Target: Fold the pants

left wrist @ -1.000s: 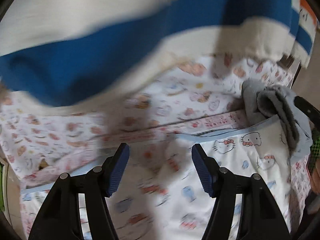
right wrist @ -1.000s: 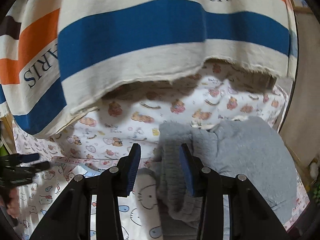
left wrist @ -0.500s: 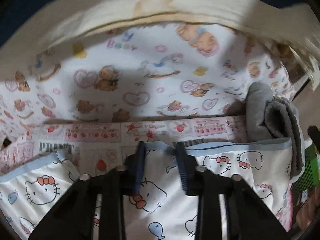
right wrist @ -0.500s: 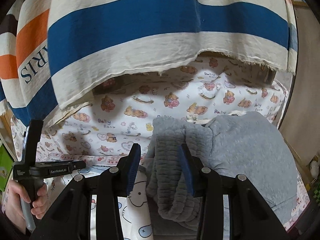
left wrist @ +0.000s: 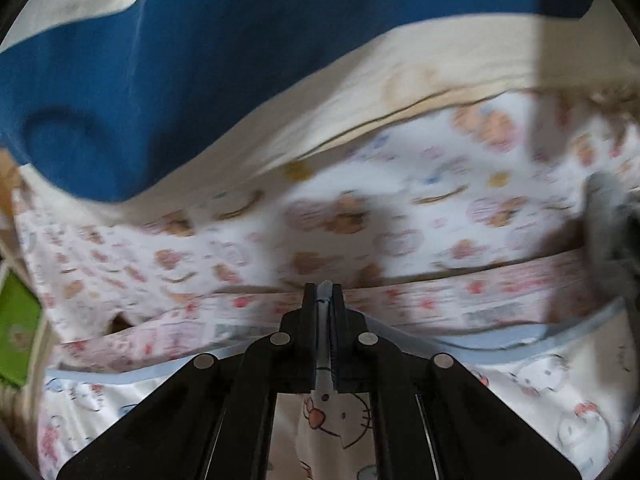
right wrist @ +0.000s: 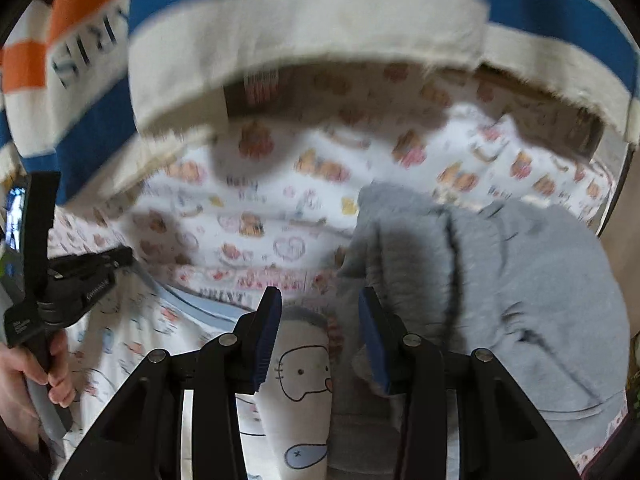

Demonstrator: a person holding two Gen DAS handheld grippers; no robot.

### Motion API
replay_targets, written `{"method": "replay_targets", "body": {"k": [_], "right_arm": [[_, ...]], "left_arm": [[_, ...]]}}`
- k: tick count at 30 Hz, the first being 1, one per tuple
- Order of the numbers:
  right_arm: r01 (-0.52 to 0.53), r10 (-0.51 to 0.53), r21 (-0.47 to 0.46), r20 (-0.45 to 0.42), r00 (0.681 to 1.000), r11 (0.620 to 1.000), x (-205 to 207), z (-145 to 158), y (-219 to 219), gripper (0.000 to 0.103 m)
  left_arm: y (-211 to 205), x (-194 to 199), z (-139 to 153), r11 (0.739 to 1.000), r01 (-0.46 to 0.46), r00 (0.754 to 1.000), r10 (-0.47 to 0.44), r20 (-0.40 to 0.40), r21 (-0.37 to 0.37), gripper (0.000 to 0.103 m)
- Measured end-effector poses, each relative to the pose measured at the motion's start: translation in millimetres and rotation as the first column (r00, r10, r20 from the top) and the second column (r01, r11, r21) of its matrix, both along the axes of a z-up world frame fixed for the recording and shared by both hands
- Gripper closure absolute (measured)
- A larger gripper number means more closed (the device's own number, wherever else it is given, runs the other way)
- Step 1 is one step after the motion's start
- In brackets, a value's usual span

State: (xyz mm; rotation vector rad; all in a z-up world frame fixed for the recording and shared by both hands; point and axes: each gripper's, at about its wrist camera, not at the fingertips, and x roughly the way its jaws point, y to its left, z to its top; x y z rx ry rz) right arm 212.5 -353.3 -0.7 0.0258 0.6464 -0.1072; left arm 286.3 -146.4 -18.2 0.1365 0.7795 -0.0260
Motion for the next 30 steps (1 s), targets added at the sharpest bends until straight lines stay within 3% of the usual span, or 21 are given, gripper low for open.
{"method": "replay_targets", "body": {"k": [3, 8, 13, 15, 16, 18, 21, 24, 27, 30], "right_arm": [[-0.001, -0.002, -0.069, -0.039, 0.999, 0.998, 12, -9, 12, 0.062], [-0.040, 0.040, 0.004, -0.126, 0.991, 0.999, 29, -15, 15, 0.062], [0.012, -0.025, -0.056, -0.245, 0.969, 0.998, 56, -28, 21, 0.066], [0.036, -0.061, -0.093, -0.277, 0.959, 0.995, 68, -36, 21, 0.077], [0.050, -0.082, -0.119, -0.277, 0.957, 0.992, 72, -39, 19, 0.100], [0.048, -0.072, -0.107, -0.237, 0.969, 0.993, 70, -40, 14, 0.100], [0.100, -0.106, -0.080, -0.079, 0.991, 0.992, 47, -20, 7, 0.100], [0.158, -0.155, -0.156, 0.033, 0.987, 0.975, 30, 6, 7, 0.100], [0.189, -0.189, -0.167, 0.018, 0.982, 0.968, 39, 14, -1, 0.100], [0.198, -0.206, -0.164, -0.033, 0.978, 0.966, 49, 5, -13, 0.100]], "left_arm": [[-3, 2, -10, 0.999, 0.008, 1.000, -0.008, -0.015, 0.039, 0.099], [8, 7, -12, 0.999, 0.003, 1.000, -0.005, -0.029, -0.037, 0.099], [12, 14, -23, 0.994, 0.003, 0.998, -0.010, -0.065, -0.111, 0.099], [11, 15, -25, 0.993, 0.001, 0.997, -0.009, -0.072, -0.116, 0.099], [10, 15, -25, 0.993, 0.001, 0.997, -0.010, -0.072, -0.117, 0.098], [9, 13, -24, 0.993, 0.009, 0.998, -0.016, -0.062, -0.119, 0.099], [9, 9, -20, 0.987, 0.062, 0.998, -0.066, -0.019, -0.151, 0.099], [3, -2, -5, 0.951, 0.180, 0.984, -0.177, 0.034, -0.253, 0.098], [-6, -1, -4, 0.966, 0.158, 0.987, -0.155, 0.028, -0.204, 0.098], [-4, 6, -17, 0.970, 0.141, 0.988, -0.149, -0.027, -0.199, 0.098]]}}
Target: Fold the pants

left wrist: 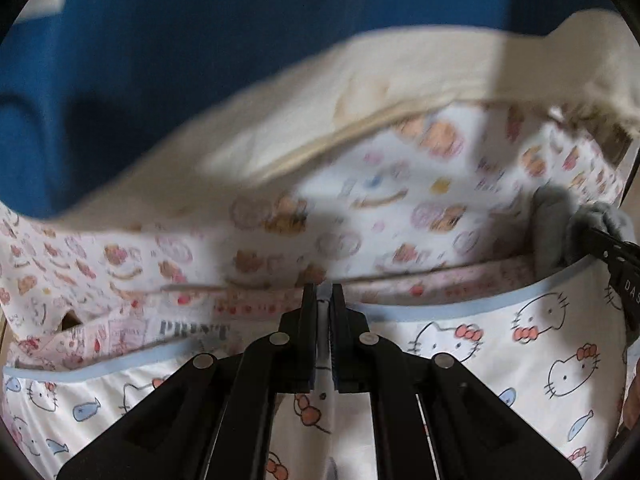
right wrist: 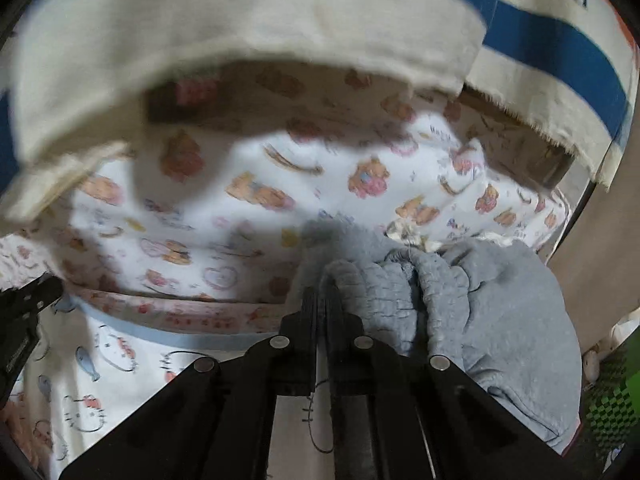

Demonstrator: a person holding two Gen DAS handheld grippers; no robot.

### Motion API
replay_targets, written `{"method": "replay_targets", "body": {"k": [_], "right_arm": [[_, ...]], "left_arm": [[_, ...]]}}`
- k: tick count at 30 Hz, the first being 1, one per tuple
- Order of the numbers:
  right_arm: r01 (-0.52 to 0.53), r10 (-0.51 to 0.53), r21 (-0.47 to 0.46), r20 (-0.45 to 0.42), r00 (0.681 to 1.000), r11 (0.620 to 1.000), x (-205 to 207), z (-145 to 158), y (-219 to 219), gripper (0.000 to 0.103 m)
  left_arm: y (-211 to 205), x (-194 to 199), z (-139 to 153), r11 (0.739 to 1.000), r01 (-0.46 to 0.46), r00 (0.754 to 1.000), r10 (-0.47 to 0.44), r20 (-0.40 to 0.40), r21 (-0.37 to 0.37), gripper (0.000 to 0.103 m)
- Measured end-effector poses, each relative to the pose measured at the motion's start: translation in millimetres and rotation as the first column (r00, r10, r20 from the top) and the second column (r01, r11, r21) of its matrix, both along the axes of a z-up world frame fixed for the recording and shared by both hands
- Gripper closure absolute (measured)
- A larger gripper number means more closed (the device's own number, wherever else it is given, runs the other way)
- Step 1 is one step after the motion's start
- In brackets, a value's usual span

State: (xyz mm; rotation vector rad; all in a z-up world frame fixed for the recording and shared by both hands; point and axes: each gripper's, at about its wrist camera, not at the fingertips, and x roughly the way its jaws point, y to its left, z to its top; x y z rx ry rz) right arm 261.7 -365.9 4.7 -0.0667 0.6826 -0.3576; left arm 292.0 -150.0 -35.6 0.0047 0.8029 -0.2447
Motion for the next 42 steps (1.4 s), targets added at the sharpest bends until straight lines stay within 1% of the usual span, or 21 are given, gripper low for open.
{"method": "replay_targets", "body": {"k": [4, 6, 7, 8, 9, 10, 12, 14, 16, 17, 19, 22, 24, 26, 29, 33, 35, 37, 39, 41, 42], "right_arm": [[0.019, -0.019, -0.016, 0.009, 1.000, 1.000, 0, -10, 0, 0.100], [0.008, -0.008, -0.037, -0.002, 1.000, 0.999, 0, -13, 1, 0.100], [-0.003, 0.003, -0.036, -0.008, 1.000, 0.999, 2, -16, 0, 0.100], [-0.020, 0.020, -0.033, -0.014, 1.000, 0.999, 3, -16, -1, 0.100], [-0.032, 0.032, -0.030, -0.012, 0.999, 0.999, 1, -15, -2, 0.100], [-0.047, 0.047, -0.020, -0.001, 0.999, 0.999, -3, -13, -4, 0.100], [-0.065, 0.064, 0.012, 0.023, 0.998, 0.998, -12, -8, -7, 0.100], [-0.083, 0.080, 0.059, 0.049, 0.996, 0.995, -22, 0, -10, 0.097], [-0.111, 0.103, 0.092, 0.089, 0.991, 0.990, -35, 11, -11, 0.088], [-0.132, 0.120, 0.090, 0.127, 0.985, 0.987, -46, 20, -10, 0.071], [-0.149, 0.141, 0.032, 0.184, 0.973, 0.988, -64, 33, -5, 0.045], [-0.160, 0.167, -0.050, 0.241, 0.956, 0.986, -91, 47, 1, 0.044], [-0.177, 0.175, -0.017, 0.272, 0.946, 0.984, -106, 56, -1, 0.044], [-0.199, 0.181, 0.026, 0.319, 0.930, 0.980, -128, 62, -2, 0.044], [-0.212, 0.185, 0.028, 0.390, 0.902, 0.977, -159, 73, 5, 0.043], [-0.262, 0.226, 0.012, 0.469, 0.853, 0.965, -203, 84, 23, 0.043], [-0.297, 0.246, 0.020, 0.509, 0.825, 0.955, -229, 90, 32, 0.039], [-0.324, 0.257, 0.031, 0.541, 0.801, 0.946, -251, 95, 40, 0.038], [-0.352, 0.274, 0.031, 0.566, 0.777, 0.936, -273, 99, 48, 0.034], [-0.365, 0.276, 0.028, 0.600, 0.751, 0.931, -297, 102, 55, 0.018], [-0.370, 0.278, 0.025, 0.612, 0.740, 0.929, -307, 103, 58, 0.018]], "left_arm": [[4, 3, -3, 0.999, 0.026, 1.000, -0.026, -0.011, -0.027, 0.098], [2, 4, -7, 0.998, 0.057, 0.998, -0.057, -0.019, -0.010, 0.097], [-3, 2, -8, 0.998, 0.060, 0.998, -0.060, -0.021, 0.015, 0.088], [-6, 3, -10, 0.997, 0.059, 0.998, -0.058, -0.032, 0.039, 0.066], [-8, 3, -11, 0.997, 0.050, 0.998, -0.048, -0.038, 0.054, 0.057], [-10, 3, -10, 0.998, 0.044, 0.999, -0.043, -0.026, 0.054, 0.050], [-11, -3, 1, 0.998, 0.057, 0.998, -0.057, 0.024, 0.037, 0.049], [-10, -12, 14, 0.998, 0.062, 0.994, -0.062, 0.088, 0.009, 0.034], [-10, -25, 27, 0.997, 0.078, 0.985, -0.075, 0.153, -0.018, 0.026], [-13, -31, 31, 0.995, 0.093, 0.981, -0.088, 0.175, -0.021, 0.025], [-20, -46, 37, 0.993, 0.118, 0.971, -0.115, 0.212, 0.001, 0.025], [-20, -70, 46, 0.994, 0.102, 0.963, -0.108, 0.249, 0.038, 0.025], [-9, -93, 60, 0.996, 0.086, 0.951, -0.092, 0.294, 0.033, 0.025], [9, -123, 79, 0.996, 0.085, 0.926, -0.082, 0.369, 0.009, 0.025], [39, -174, 108, 0.999, 0.045, 0.872, -0.044, 0.488, 0.011, 0.023], [77, -228, 135, 0.999, -0.002, 0.828, 0.028, 0.560, -0.047, 0.017], [90, -252, 144, 0.998, -0.019, 0.804, 0.054, 0.592, -0.065, 0.004], [101, -278, 152, 0.997, -0.026, 0.774, 0.066, 0.630, -0.073, 0.001], [106, -299, 155, 0.998, -0.026, 0.749, 0.057, 0.660, -0.056, 0.001], [110, -317, 158, 0.999, -0.029, 0.729, 0.052, 0.683, -0.045, 0.001], [112, -325, 158, 0.998, -0.030, 0.722, 0.058, 0.689, -0.052, 0.001]]}}
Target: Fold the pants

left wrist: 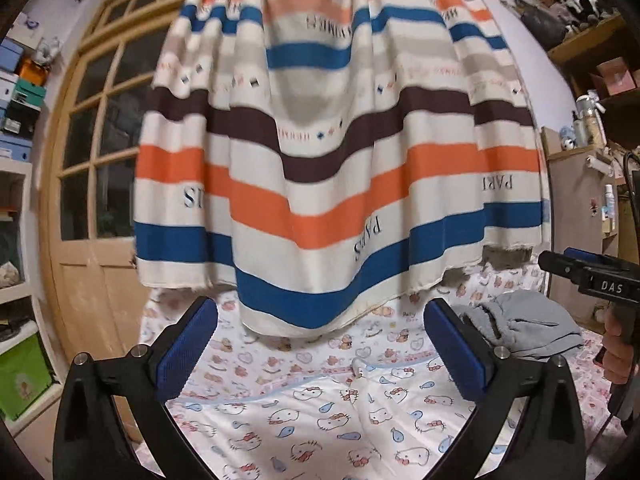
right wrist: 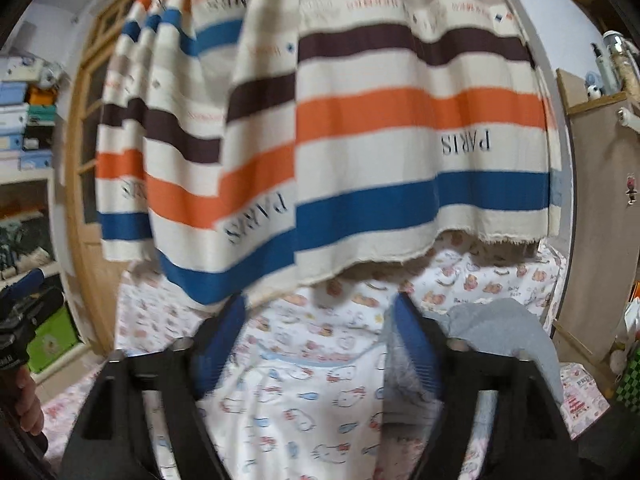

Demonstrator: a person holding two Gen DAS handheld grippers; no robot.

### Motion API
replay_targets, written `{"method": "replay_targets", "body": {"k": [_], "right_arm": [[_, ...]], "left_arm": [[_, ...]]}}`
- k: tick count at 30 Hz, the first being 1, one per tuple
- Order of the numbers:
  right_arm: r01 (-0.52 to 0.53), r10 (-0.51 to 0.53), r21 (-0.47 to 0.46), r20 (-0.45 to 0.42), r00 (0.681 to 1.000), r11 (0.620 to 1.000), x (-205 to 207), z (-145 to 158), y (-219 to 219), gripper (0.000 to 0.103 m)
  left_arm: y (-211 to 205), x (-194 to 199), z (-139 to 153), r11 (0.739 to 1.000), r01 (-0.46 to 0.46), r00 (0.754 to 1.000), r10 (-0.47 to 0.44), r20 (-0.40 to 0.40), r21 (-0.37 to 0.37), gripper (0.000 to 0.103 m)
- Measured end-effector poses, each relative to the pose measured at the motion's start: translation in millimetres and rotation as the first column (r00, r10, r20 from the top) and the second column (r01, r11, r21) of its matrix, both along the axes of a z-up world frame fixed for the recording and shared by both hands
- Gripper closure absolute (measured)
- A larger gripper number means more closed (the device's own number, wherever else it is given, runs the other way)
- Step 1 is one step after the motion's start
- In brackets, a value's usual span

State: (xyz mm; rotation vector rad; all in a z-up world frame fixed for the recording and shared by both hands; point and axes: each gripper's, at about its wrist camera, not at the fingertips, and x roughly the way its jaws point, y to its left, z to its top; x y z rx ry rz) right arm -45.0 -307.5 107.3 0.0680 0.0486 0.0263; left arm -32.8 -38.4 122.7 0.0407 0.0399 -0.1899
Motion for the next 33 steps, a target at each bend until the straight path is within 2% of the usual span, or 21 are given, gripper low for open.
{"method": "replay_targets", "body": {"k": [4, 7, 10, 13, 16, 18, 25, 29, 32, 33], "right_arm": [[-0.010, 0.009, 0.006, 0.032, 0.999, 1.000, -34, 1, 14, 0.015], [0.035, -0.036, 0.022, 0.032, 0.999, 0.999, -53, -4, 21, 0.000], [0.127, -0.126, -0.021, 0.041, 0.991, 0.992, -63, -17, 30, 0.000], [0.122, -0.121, -0.096, 0.024, 0.992, 0.988, -70, -34, 38, 0.000], [0.182, -0.183, -0.070, -0.007, 0.983, 0.981, -79, -53, 41, 0.000], [0.184, -0.185, -0.054, -0.027, 0.982, 0.982, -85, -63, 43, 0.000], [0.004, -0.005, -0.006, -0.105, 0.994, 1.000, -100, -93, 63, 0.002], [-0.059, 0.057, -0.012, -0.112, 0.992, 0.998, -107, -104, 82, 0.017], [-0.185, 0.196, 0.081, -0.147, 0.970, 0.979, -105, -116, 96, 0.029], [-0.219, 0.233, 0.095, -0.167, 0.958, 0.971, -102, -121, 102, 0.030]], "left_arm": [[6, -26, 2, 0.999, -0.037, 0.999, 0.037, 0.036, 0.003, 0.001], [11, -48, 2, 0.998, -0.060, 0.995, 0.058, 0.077, 0.031, 0.001], [18, -67, -3, 0.997, -0.072, 0.993, 0.069, 0.099, 0.030, 0.001], [26, -83, -13, 0.996, -0.093, 0.990, 0.091, 0.109, 0.016, 0.000], [36, -95, -26, 0.994, -0.110, 0.989, 0.112, 0.095, -0.019, 0.000], [42, -103, -35, 0.992, -0.121, 0.989, 0.124, 0.085, -0.031, 0.000], [50, -136, -60, 0.987, -0.159, 0.987, 0.159, 0.031, -0.013, 0.000], [57, -149, -72, 0.986, -0.165, 0.986, 0.165, 0.004, -0.013, 0.000], [67, -152, -82, 0.978, -0.207, 0.978, 0.206, -0.016, -0.025, 0.001], [72, -152, -86, 0.974, -0.226, 0.974, 0.226, -0.021, -0.029, 0.000]]}}
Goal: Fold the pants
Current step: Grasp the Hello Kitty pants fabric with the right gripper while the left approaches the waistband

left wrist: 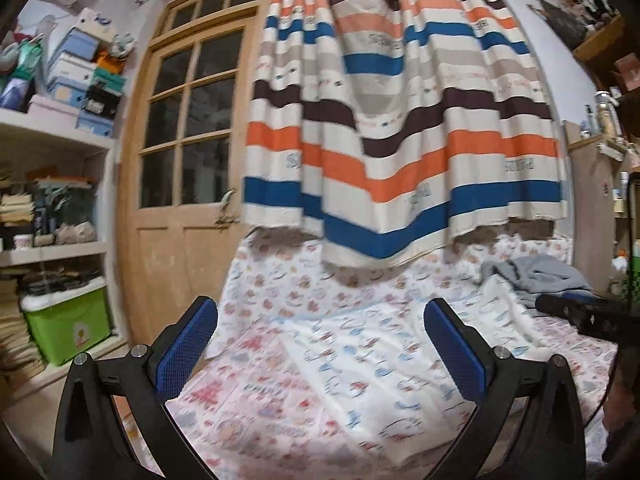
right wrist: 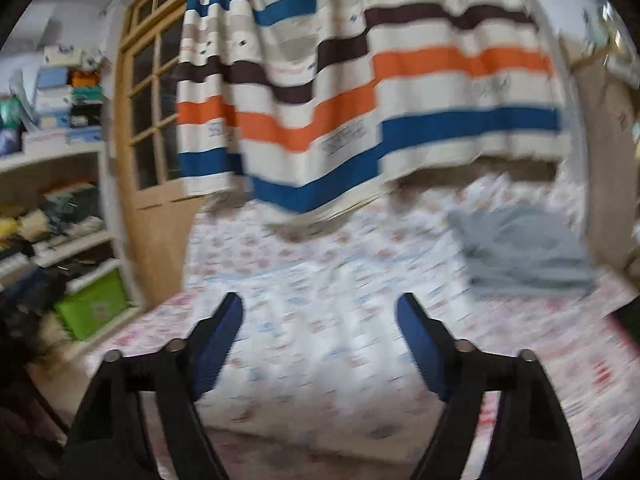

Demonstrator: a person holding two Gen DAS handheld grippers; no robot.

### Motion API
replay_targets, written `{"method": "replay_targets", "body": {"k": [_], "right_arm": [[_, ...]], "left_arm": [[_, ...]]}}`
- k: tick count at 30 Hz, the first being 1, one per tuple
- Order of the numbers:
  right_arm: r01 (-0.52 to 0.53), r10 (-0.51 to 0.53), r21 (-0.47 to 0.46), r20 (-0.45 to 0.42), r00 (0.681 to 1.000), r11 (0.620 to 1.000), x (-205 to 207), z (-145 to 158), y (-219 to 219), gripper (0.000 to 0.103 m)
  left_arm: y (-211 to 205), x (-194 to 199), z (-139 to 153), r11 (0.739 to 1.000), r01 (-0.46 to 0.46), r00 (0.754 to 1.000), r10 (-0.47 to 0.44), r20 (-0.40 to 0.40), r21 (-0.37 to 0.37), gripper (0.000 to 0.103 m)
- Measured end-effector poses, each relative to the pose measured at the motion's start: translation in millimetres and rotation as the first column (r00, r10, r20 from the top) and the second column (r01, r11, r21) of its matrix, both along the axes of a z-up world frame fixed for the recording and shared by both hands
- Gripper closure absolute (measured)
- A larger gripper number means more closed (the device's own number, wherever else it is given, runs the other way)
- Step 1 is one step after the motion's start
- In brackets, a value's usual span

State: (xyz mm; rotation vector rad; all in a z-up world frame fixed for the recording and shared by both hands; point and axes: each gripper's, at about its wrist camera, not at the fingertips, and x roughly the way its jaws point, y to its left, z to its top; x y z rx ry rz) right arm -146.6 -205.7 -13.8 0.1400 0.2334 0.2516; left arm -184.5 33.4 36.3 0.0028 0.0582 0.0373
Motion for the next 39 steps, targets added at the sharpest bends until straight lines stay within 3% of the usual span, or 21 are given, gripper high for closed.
{"method": "replay_targets", "body": {"k": [6, 9, 13, 17, 23, 27, 30, 34, 39], "right_arm": [[-0.204, 0.203, 0.001, -0.113, 0.973, 0.979, 19, -40, 57, 0.046], [-0.281, 0.278, -0.010, -0.119, 0.953, 0.960, 19, -54, 86, 0.049], [-0.334, 0.330, -0.016, -0.118, 0.937, 0.942, 20, -78, 114, 0.060], [-0.308, 0.296, -0.107, -0.117, 0.948, 0.945, 24, -100, 133, 0.065], [-0.296, 0.271, -0.166, -0.155, 0.950, 0.941, 31, -108, 142, 0.065], [-0.280, 0.256, -0.225, -0.129, 0.958, 0.933, 29, -111, 147, 0.065], [-0.232, 0.208, -0.260, -0.118, 0.971, 0.937, 28, -111, 148, 0.079], [-0.243, 0.217, -0.196, -0.145, 0.965, 0.950, 34, -107, 137, 0.093], [-0.239, 0.217, -0.167, -0.139, 0.966, 0.957, 37, -95, 129, 0.094]], "left_arm": [[24, 7, -24, 0.998, -0.064, 0.996, 0.064, -0.069, -0.001, 0.001], [30, 4, -32, 0.993, -0.113, 0.991, 0.115, -0.068, 0.038, 0.001], [46, 1, -37, 0.990, -0.140, 0.987, 0.140, -0.074, 0.006, 0.001], [58, 6, -45, 0.988, -0.153, 0.983, 0.151, -0.102, -0.013, 0.001], [62, 13, -57, 0.990, -0.140, 0.981, 0.135, -0.137, -0.026, 0.001], [63, 17, -61, 0.990, -0.140, 0.980, 0.135, -0.148, -0.026, 0.001], [65, 22, -64, 0.990, -0.135, 0.978, 0.127, -0.167, -0.035, 0.001], [66, 27, -68, 0.991, -0.126, 0.975, 0.116, -0.191, -0.040, 0.001], [62, 50, -61, 0.995, -0.099, 0.962, 0.095, -0.257, -0.004, 0.001]]}}
